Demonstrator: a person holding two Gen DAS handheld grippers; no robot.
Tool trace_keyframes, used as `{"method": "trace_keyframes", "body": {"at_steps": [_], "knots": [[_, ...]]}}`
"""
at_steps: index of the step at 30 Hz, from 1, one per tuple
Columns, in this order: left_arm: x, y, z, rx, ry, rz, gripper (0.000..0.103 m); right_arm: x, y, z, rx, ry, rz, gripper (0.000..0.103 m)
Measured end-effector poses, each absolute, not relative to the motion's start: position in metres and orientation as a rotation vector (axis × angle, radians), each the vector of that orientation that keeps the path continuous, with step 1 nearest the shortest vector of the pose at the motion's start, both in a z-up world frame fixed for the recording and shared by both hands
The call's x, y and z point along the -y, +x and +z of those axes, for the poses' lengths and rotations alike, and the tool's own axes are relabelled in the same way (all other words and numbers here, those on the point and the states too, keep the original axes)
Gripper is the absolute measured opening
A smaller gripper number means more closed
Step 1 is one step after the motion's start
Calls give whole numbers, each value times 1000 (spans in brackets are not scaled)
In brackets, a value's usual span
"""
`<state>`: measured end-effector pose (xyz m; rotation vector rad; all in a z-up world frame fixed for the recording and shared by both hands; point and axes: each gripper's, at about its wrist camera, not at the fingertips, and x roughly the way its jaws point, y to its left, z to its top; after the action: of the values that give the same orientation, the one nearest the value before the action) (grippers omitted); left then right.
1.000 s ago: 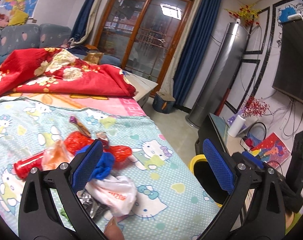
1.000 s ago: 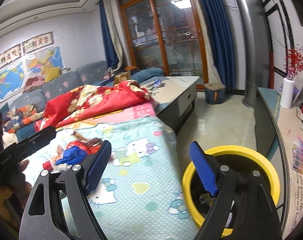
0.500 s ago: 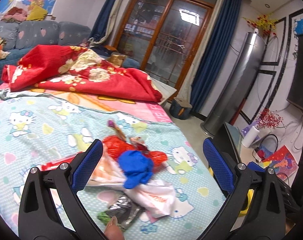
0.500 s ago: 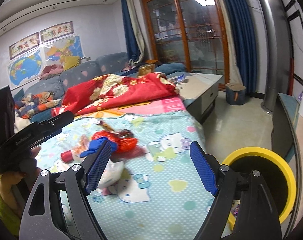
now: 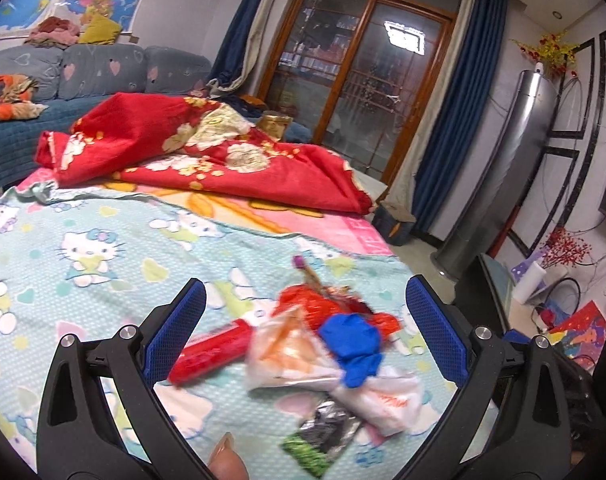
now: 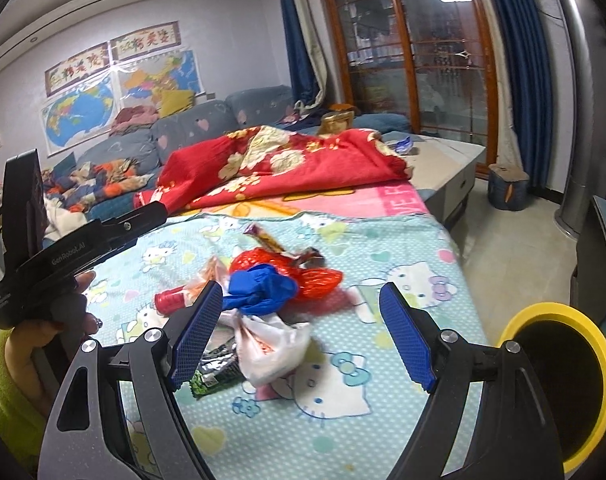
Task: Collect trash
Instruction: 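Move both tools back toward the remaining trash on the bed, then grasp the blue glove with the right gripper while the left grasps the clear plastic bag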
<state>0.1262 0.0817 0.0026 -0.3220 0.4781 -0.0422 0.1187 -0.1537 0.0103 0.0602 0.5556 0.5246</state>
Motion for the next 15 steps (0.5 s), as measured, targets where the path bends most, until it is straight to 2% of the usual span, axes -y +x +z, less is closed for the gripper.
{"method": "trace_keyframes", "body": {"at_steps": [10, 15], "knots": [[-113, 119, -19, -567, -310, -27, 91, 116, 149, 0, -641, 66, 597, 78], [-119, 118, -32, -618, -335, -43, 78, 103, 168, -4, -678, 83, 605, 75]]}}
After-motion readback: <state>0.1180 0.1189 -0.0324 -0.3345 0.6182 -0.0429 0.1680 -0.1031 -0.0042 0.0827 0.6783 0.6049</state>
